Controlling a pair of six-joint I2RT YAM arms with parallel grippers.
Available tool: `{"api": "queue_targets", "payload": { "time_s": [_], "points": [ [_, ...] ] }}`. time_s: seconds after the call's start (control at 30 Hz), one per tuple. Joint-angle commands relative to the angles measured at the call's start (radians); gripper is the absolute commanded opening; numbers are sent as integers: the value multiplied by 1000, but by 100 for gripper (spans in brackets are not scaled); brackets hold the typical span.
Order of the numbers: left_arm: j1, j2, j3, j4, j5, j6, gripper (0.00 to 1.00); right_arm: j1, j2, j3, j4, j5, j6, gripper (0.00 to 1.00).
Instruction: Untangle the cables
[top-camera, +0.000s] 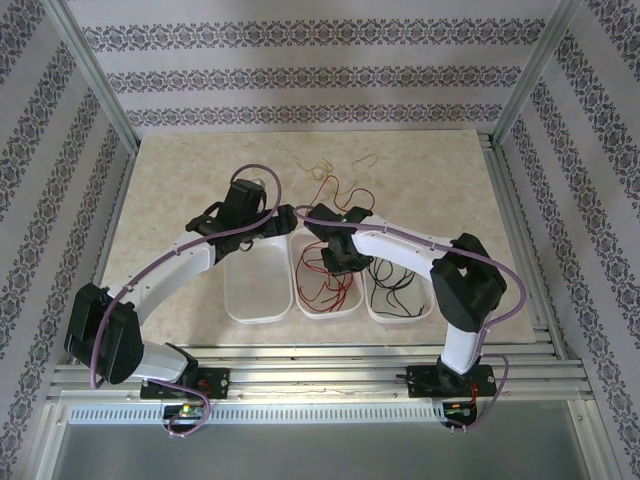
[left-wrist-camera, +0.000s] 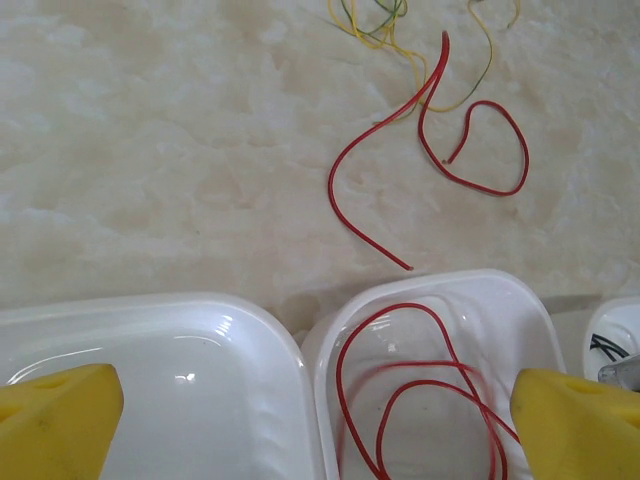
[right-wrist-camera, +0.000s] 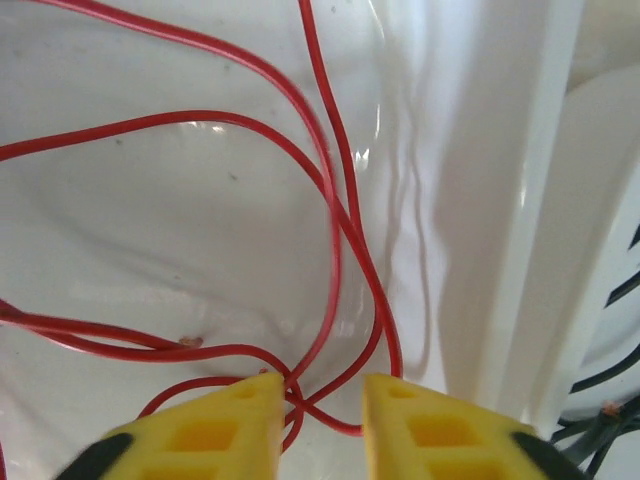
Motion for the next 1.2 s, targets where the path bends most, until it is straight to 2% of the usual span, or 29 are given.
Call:
{"api": "queue_targets", "payload": {
  "time_s": [0.0, 0.23, 0.37, 0.53, 0.63, 0.7, 0.77, 0.9, 0.97, 1.17],
  "points": [
    [16, -33, 2, -4, -26, 1, 99, 10, -49, 28, -41, 49, -15, 33],
    [18, -33, 11, 20, -20, 9, 99, 7, -153, 32, -50, 73, -17, 35],
    [18, -21, 28, 29, -19, 25, 99, -34, -225, 33, -26, 65, -28, 36],
    [18, 50, 76, 85, 0, 72, 99, -140, -253, 54, 30, 58, -80, 40],
    [18, 159, 169, 103, 70, 134, 100, -230, -241, 62, 94, -7, -104, 41],
    [19, 248, 255, 93, 115, 188, 95, -286, -231, 65, 125, -54, -115, 44],
    [19, 345, 358, 61, 141, 229, 93, -331, -229, 65, 149, -96, -121, 51],
    [18, 527, 565, 26, 199, 301, 85, -386, -272, 33, 192, -99, -128, 78],
    [19, 622, 686, -32, 215, 329, 82, -405, -300, 15, 193, -87, -126, 98],
    [18, 879, 1033, -205, 251, 401, 78, -445, -366, -54, 217, -83, -114, 98]
  ]
}}
